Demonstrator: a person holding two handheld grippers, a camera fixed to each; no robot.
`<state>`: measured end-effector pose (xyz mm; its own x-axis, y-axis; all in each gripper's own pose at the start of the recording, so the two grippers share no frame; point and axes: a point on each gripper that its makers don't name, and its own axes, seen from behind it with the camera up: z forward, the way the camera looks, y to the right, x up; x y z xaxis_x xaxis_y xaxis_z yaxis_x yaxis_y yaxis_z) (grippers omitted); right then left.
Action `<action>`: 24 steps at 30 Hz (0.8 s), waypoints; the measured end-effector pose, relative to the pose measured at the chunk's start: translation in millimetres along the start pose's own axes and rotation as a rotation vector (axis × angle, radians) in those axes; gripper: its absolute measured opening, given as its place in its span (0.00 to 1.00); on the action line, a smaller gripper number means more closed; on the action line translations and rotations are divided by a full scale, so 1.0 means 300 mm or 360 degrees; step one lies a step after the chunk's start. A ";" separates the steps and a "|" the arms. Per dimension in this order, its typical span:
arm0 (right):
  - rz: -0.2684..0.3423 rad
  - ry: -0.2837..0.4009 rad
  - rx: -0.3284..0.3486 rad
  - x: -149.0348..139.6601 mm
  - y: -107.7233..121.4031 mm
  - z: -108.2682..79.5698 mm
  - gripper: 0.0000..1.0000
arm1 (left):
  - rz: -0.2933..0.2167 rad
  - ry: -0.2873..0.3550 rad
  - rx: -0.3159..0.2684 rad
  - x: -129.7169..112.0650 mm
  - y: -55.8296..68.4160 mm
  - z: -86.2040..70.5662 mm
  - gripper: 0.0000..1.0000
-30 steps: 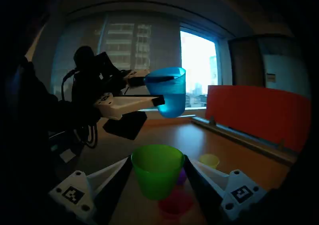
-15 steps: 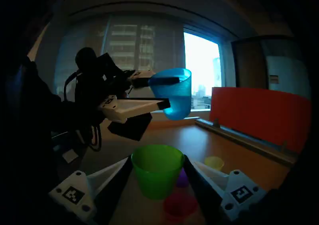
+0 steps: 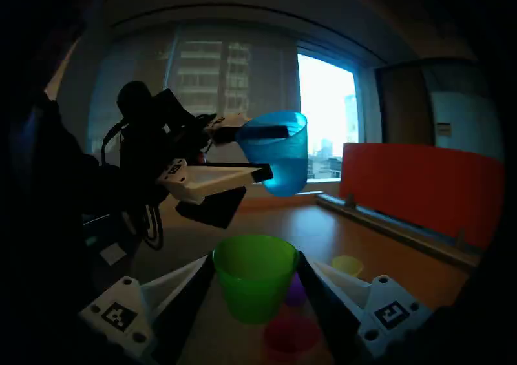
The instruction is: Pour water
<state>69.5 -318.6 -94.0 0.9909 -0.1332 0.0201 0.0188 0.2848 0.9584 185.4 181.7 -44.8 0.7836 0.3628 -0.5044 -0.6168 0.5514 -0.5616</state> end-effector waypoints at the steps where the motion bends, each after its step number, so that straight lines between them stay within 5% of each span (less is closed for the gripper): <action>1: 0.0000 0.0001 0.0000 0.000 0.000 0.000 0.92 | 0.0006 0.0000 -0.0002 0.000 0.001 0.000 0.82; 24: -0.0006 0.0012 0.0002 0.004 -0.001 -0.003 0.92 | 0.0170 0.0008 -0.0009 0.014 0.012 0.004 0.82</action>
<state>70.9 -318.0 -94.4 0.9918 -0.1272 0.0145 0.0223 0.2835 0.9587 186.6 186.1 -48.0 0.7129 0.4154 -0.5649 -0.6972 0.5056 -0.5081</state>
